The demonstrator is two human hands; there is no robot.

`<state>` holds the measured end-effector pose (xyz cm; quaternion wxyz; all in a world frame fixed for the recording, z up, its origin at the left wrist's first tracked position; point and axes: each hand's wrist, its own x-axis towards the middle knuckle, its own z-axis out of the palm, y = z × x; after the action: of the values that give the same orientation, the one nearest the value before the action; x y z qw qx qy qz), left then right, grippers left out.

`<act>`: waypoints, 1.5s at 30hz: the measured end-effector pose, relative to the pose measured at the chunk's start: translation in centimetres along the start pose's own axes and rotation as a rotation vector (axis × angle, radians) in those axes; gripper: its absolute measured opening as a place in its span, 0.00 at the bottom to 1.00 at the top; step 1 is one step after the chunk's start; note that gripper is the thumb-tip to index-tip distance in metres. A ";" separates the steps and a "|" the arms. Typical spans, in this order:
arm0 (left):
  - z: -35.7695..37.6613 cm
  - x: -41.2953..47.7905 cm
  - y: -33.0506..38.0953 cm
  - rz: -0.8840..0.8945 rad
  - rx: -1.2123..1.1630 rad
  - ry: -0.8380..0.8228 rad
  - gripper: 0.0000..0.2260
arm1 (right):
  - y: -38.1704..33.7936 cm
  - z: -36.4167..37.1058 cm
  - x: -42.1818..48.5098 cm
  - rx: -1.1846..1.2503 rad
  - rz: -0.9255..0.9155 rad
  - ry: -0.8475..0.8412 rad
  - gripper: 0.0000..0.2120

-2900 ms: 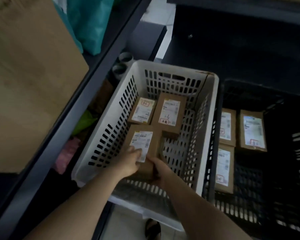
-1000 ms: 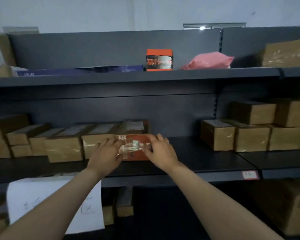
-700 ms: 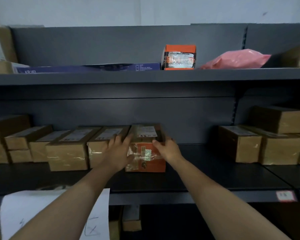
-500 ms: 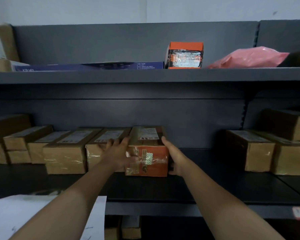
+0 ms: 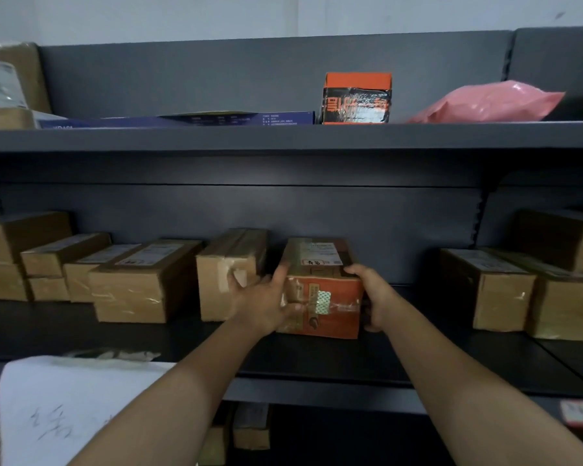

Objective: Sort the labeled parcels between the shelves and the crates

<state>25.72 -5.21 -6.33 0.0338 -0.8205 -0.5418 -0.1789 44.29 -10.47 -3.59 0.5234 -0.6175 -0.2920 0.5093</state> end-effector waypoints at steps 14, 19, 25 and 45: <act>-3.7 2.1 -4.9 -0.460 -0.127 0.154 0.33 | 0.4 1.6 1.6 0.086 -0.081 0.059 0.16; -3.8 3.4 -5.2 -0.515 -0.265 0.118 0.33 | 1.1 1.6 1.5 0.103 -0.052 0.038 0.15; -3.9 2.3 -5.0 -0.460 -0.327 0.181 0.30 | 2.5 3.4 -0.4 0.157 -0.052 -0.074 0.22; -4.5 -7.1 11.3 -0.198 -1.294 -0.162 0.36 | 6.4 -14.1 -22.7 0.499 -0.445 0.514 0.19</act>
<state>32.25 -17.15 -2.92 -0.5239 -0.6322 -0.3988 -0.4085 49.28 -37.49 -3.24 0.8100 -0.5007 -0.1458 0.2682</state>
